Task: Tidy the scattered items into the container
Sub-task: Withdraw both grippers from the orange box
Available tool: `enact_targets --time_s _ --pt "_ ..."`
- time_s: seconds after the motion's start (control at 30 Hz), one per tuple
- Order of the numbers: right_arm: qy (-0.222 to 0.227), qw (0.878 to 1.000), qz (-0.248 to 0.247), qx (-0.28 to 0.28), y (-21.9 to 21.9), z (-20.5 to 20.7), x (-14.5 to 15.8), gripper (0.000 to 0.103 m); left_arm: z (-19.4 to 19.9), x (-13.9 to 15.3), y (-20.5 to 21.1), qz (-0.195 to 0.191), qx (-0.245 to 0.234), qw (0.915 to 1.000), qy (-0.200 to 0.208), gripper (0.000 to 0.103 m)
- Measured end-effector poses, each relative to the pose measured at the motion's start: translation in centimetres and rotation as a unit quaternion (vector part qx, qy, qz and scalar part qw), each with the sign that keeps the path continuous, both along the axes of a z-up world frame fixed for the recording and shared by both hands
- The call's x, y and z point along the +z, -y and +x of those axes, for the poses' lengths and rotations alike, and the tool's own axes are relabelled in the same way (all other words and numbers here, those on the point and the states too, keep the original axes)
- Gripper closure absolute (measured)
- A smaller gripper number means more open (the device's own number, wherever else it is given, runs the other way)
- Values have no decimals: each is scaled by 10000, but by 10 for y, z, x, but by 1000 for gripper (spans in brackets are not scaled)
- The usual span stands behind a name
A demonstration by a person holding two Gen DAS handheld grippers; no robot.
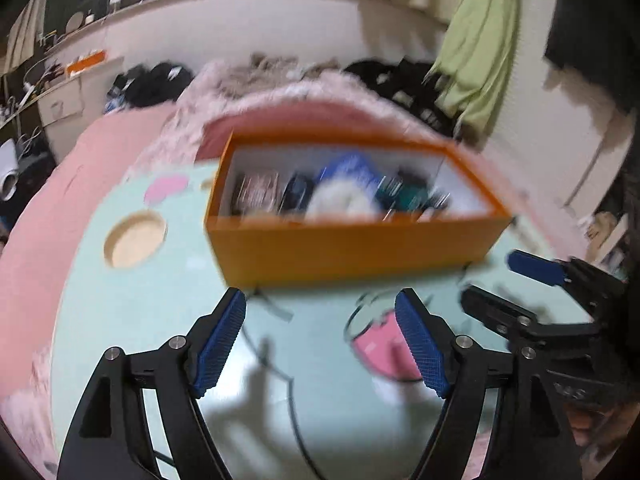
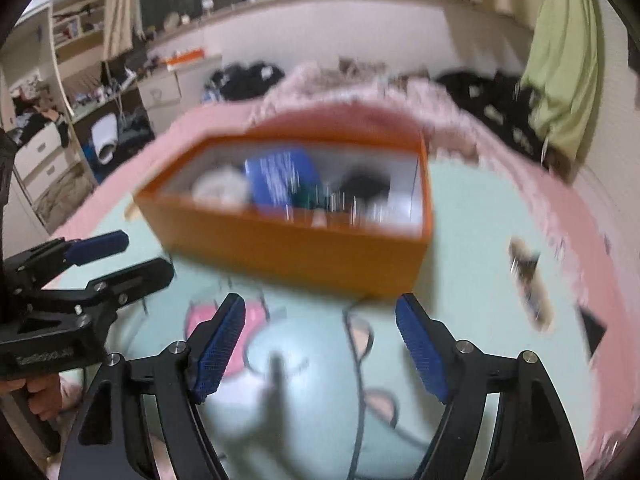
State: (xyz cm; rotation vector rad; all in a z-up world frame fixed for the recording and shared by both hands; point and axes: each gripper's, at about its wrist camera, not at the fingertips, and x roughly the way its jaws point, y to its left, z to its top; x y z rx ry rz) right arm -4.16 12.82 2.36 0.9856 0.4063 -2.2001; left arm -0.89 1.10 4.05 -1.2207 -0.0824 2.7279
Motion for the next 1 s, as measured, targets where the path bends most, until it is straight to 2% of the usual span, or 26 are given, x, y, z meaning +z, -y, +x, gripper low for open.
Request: enact_targets --time_s 0.03,0.07,0.13,0.17,0.23,0.27,1.0 --pt "148 9998 165 -29 2 -3 -10 25 -3 -11 -1 -66 69 9998 186 26" --pt "39 9997 229 -45 2 -2 -12 24 -5 -18 0 -96 115 9993 343 26" --pt "14 9991 404 -114 4 -4 -18 5 -9 -30 -3 -360 199 9982 440 17" --pt "30 9988 474 -108 5 -6 -21 0 -10 -31 -5 -377 197 9980 460 12" --pt "44 9989 450 -102 3 -6 -22 0 -14 -36 -3 -415 294 9974 510 6" --pt "26 9989 454 -108 3 -6 -22 0 -14 -37 -2 -416 346 9970 546 0" --pt "-8 9989 454 -91 2 -5 -25 0 -11 -35 -3 -408 423 9966 580 0"
